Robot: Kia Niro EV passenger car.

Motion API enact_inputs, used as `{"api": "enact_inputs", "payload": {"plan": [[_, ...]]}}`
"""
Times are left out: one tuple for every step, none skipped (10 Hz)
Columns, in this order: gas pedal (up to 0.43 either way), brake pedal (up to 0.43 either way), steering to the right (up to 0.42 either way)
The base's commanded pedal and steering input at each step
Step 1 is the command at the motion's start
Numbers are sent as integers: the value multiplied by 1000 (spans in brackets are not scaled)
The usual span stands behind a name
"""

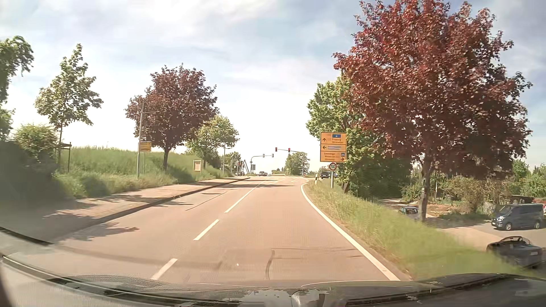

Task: Follow the waypoints while adhering to traffic rules and regulations

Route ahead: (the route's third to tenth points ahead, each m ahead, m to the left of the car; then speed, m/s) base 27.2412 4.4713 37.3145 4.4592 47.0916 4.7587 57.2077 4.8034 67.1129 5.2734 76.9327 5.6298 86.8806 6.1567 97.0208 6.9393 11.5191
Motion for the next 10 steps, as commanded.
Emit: {"api": "enact_inputs", "payload": {"plan": [[47,0,-15],[47,0,-12],[47,0,-11],[47,0,-9],[47,0,-7],[47,0,-3],[47,0,0],[47,0,3],[47,0,6],[47,0,9]]}}
